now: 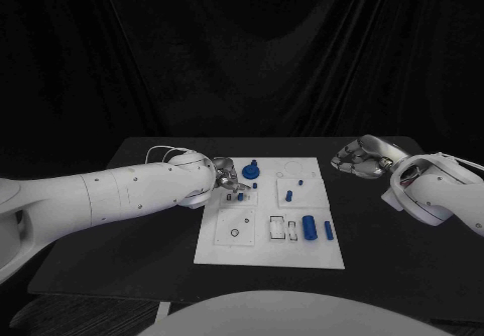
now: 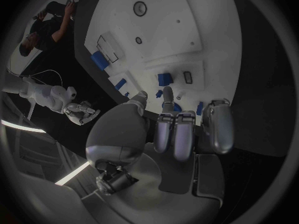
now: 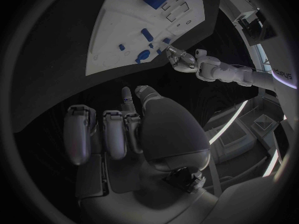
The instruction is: Assemble the parts on the task board
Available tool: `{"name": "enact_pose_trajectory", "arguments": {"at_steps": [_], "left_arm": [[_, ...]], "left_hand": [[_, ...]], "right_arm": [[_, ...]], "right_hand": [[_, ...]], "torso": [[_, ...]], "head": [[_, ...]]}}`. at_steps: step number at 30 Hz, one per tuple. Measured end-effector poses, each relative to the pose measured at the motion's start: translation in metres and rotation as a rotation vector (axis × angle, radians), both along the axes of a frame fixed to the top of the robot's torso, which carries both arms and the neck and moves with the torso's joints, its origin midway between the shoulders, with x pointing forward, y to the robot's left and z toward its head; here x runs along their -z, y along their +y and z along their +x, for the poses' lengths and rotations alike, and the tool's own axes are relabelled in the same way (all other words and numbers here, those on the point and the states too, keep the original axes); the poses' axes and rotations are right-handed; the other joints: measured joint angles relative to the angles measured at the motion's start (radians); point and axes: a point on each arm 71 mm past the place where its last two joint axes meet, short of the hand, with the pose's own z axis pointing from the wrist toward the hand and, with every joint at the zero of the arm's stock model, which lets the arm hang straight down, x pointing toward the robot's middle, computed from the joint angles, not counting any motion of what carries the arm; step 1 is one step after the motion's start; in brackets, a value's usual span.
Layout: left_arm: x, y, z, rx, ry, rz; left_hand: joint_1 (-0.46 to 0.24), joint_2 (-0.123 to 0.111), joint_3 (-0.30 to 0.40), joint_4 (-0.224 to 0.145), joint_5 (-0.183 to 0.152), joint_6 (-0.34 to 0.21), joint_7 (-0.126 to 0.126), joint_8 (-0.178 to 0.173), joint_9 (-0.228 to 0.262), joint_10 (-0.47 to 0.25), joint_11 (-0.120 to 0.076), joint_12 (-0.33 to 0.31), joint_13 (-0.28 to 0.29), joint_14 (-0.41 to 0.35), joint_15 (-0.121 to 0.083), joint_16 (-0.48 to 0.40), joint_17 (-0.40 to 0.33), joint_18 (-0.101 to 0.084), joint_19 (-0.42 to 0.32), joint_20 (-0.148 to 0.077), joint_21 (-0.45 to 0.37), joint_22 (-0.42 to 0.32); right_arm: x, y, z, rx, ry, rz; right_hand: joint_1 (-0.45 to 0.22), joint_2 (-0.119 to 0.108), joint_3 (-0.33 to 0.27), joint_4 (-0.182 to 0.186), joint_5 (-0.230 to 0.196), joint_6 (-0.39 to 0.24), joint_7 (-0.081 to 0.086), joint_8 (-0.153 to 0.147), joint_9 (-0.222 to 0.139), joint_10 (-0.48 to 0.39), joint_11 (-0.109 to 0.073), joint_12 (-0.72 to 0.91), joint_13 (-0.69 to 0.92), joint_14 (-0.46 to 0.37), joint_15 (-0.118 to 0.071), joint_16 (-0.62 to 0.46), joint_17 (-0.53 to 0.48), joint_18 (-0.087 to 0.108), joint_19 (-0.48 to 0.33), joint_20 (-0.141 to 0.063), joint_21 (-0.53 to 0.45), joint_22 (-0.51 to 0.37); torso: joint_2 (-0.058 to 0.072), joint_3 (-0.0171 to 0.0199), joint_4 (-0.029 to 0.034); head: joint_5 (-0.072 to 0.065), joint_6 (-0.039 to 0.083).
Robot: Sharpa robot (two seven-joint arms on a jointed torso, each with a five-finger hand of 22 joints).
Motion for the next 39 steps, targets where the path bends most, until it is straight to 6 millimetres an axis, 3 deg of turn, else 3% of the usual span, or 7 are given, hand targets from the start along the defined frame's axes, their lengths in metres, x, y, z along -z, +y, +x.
{"name": "enact_pose_trajectory", "arguments": {"at_steps": [7, 35, 39], "left_arm": [[0.002, 0.002, 0.001, -0.002, 0.003, 0.021], [0.016, -0.002, 0.000, 0.006, 0.038, 0.052], [0.017, -0.001, 0.000, 0.005, 0.041, 0.055]], "left_hand": [[0.026, 0.005, -0.006, -0.006, 0.030, 0.000, 0.000, 0.028, 0.020, 0.000, 0.000, 0.000, 0.000, 0.000, 0.000, 0.000, 0.000, 0.000, 0.000, 0.000, -0.005, 0.000], [0.026, 0.005, -0.019, 0.006, 0.023, -0.007, -0.007, 0.043, 0.038, 0.000, 0.000, 0.000, 0.000, 0.000, 0.000, 0.000, 0.000, 0.000, 0.000, 0.000, -0.013, 0.001], [0.035, 0.015, -0.019, 0.006, 0.045, -0.011, -0.010, 0.047, 0.042, 0.000, 0.000, 0.000, 0.000, 0.000, 0.000, 0.000, 0.000, 0.000, 0.000, 0.000, -0.017, 0.001]], "right_arm": [[0.001, 0.000, 0.000, -0.001, 0.002, 0.000], [0.003, 0.001, -0.001, -0.004, 0.013, -0.003], [0.003, 0.001, -0.001, -0.004, 0.015, -0.003]], "right_hand": [[0.000, 0.000, 0.000, 0.000, 0.000, 0.000, 0.000, 0.000, 0.000, 0.000, 0.000, 0.000, 0.000, 0.000, 0.000, 0.000, 0.000, 0.000, 0.000, 0.000, 0.000, 0.000], [0.000, 0.000, 0.003, 0.003, 0.000, 0.000, 0.000, 0.000, 0.000, 0.000, 0.000, 0.000, 0.000, 0.000, 0.000, 0.000, 0.000, 0.000, 0.000, 0.000, 0.000, 0.000], [0.000, 0.000, 0.003, 0.003, 0.000, 0.000, 0.000, 0.000, 0.000, 0.000, 0.000, 0.000, 0.000, 0.000, 0.000, 0.000, 0.000, 0.000, 0.000, 0.000, 0.000, 0.000]], "torso": [[0.000, -0.0001, 0.0006], [0.001, -0.0005, -0.0004], [0.000, -0.0005, -0.0004]], "head": [[-0.002, 0.000], [-0.004, 0.000], [-0.004, 0.000]]}}
